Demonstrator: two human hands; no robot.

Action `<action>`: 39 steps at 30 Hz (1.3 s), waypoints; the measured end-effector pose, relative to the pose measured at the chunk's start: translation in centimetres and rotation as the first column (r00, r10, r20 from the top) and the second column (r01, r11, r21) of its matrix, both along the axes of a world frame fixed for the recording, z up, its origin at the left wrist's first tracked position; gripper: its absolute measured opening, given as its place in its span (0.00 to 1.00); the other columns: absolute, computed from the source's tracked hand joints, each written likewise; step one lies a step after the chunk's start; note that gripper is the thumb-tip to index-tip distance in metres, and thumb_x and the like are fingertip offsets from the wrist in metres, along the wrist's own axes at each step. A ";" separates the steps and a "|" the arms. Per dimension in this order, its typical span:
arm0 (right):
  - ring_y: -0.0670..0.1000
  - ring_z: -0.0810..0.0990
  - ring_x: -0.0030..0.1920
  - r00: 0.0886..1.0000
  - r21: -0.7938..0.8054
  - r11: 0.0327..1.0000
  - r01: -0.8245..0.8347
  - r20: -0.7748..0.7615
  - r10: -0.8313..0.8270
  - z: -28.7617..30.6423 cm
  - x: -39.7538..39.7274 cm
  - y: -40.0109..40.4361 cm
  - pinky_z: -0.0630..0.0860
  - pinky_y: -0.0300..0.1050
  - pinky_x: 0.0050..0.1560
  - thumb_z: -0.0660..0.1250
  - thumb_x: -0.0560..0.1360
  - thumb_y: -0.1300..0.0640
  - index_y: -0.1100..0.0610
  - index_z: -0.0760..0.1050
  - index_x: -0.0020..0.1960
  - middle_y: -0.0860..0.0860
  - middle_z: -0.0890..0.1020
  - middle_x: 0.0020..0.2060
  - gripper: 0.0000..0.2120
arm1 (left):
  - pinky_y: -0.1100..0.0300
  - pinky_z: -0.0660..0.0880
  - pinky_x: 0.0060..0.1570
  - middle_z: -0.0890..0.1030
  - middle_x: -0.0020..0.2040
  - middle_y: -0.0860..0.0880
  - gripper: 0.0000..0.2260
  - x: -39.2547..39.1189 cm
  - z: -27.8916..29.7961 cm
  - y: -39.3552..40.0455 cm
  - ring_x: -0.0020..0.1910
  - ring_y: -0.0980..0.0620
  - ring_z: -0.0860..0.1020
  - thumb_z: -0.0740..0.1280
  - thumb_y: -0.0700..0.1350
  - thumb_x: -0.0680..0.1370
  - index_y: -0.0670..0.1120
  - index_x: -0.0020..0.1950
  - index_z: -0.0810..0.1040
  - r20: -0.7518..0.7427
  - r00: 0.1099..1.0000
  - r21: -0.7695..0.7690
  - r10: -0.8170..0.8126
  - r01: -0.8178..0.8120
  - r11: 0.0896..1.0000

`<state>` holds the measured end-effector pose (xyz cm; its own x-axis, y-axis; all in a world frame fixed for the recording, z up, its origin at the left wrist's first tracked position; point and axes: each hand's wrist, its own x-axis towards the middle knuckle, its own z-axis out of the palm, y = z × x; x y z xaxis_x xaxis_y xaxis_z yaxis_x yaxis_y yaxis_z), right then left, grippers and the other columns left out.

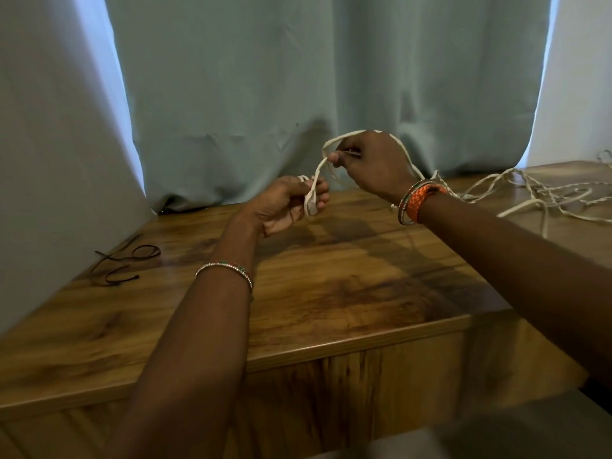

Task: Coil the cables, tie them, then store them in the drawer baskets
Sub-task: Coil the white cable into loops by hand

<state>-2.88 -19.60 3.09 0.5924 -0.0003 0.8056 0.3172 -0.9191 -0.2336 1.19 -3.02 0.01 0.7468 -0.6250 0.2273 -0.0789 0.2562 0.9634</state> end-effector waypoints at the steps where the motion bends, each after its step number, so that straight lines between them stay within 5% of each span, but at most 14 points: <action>1: 0.49 0.74 0.35 1.000 0.025 1.000 -0.010 -0.002 0.010 0.0 0.1 0.0 0.67 0.43 0.38 0.65 0.75 0.47 0.53 0.83 0.42 0.48 0.75 0.29 0.12 | 0.65 0.79 0.35 0.82 0.33 0.47 0.13 -0.4 0.1 -0.1 0.32 0.55 0.82 0.53 0.34 0.80 0.37 0.44 0.77 -0.012 0.999 -0.011 -0.042 0.042 0.999; 6: 0.44 0.70 0.27 0.998 0.208 0.976 -0.065 0.017 0.063 0.7 0.8 0.2 0.63 0.40 0.31 0.65 0.76 0.49 0.53 0.82 0.40 0.43 0.71 0.24 0.12 | 0.64 0.79 0.33 0.83 0.34 0.45 0.15 -2.5 1.8 -1.5 0.31 0.53 0.81 0.57 0.37 0.72 0.36 0.40 0.83 -0.152 0.969 -0.186 -0.197 0.167 0.968; 10: 0.37 0.74 0.31 0.974 0.315 0.922 -0.224 0.103 0.201 1.0 1.2 0.0 0.67 0.33 0.34 0.65 0.77 0.51 0.54 0.81 0.39 0.42 0.76 0.29 0.12 | 0.65 0.78 0.30 0.82 0.32 0.45 0.20 -2.3 2.0 -1.3 0.28 0.53 0.80 0.50 0.37 0.80 0.35 0.42 0.80 -0.190 0.969 -0.252 -0.156 0.106 0.962; 15: 0.38 0.76 0.36 0.894 0.200 0.879 -0.433 0.222 0.390 1.4 -0.4 0.9 0.72 0.35 0.41 0.64 0.77 0.56 0.54 0.78 0.40 0.41 0.78 0.33 0.09 | 0.62 0.80 0.43 0.85 0.41 0.44 0.16 -2.3 1.9 -0.3 0.39 0.52 0.84 0.47 0.30 0.77 0.36 0.51 0.74 -0.056 0.996 -0.343 -0.073 0.050 0.938; 25: 0.50 0.78 0.38 0.901 0.150 0.888 -0.434 0.089 0.425 1.2 -1.1 1.1 0.75 0.58 0.46 0.63 0.76 0.52 0.57 0.79 0.40 0.47 0.80 0.33 0.12 | 0.66 0.77 0.32 0.82 0.31 0.48 0.20 -2.6 2.1 -0.3 0.29 0.55 0.80 0.45 0.25 0.65 0.39 0.42 0.72 0.016 0.988 -0.215 0.153 -0.146 0.966; 28: 0.46 0.75 0.35 0.907 0.089 0.903 -0.420 0.033 0.419 0.8 -2.5 1.3 0.74 0.52 0.44 0.64 0.77 0.53 0.58 0.80 0.41 0.45 0.79 0.32 0.11 | 0.68 0.74 0.27 0.79 0.26 0.49 0.17 -2.0 2.1 -0.3 0.25 0.56 0.77 0.50 0.30 0.58 0.40 0.40 0.72 -0.115 0.974 -0.312 0.193 -0.220 0.924; 32: 0.44 0.75 0.36 0.950 -0.243 0.919 -0.312 -0.105 0.294 -0.7 -4.4 1.5 0.70 0.41 0.39 0.64 0.77 0.51 0.50 0.82 0.51 0.47 0.82 0.38 0.09 | 0.68 0.60 0.20 0.67 0.20 0.55 0.10 -1.0 1.8 1.1 0.16 0.58 0.63 0.51 0.37 0.59 0.44 0.35 0.67 -0.221 0.938 -0.353 0.266 -0.331 0.875; 36: 0.38 0.75 0.35 0.907 -0.134 0.903 -0.409 -0.173 0.385 -0.5 -4.2 1.6 0.66 0.34 0.36 0.65 0.77 0.54 0.48 0.81 0.47 0.38 0.77 0.33 0.06 | 0.66 0.63 0.23 0.72 0.27 0.53 0.10 -1.0 1.7 0.9 0.19 0.55 0.64 0.54 0.38 0.61 0.43 0.39 0.70 -0.198 0.952 -0.333 0.235 -0.291 0.897; 39: 0.37 0.77 0.37 0.840 0.018 0.858 -0.513 -0.196 0.506 0.1 -3.6 2.2 0.71 0.33 0.40 0.65 0.77 0.59 0.60 0.81 0.47 0.42 0.80 0.35 0.07 | 0.65 0.71 0.26 0.75 0.29 0.48 0.08 -1.7 1.8 -0.3 0.23 0.54 0.72 0.54 0.36 0.64 0.40 0.38 0.71 -0.181 0.956 -0.210 0.229 -0.265 0.941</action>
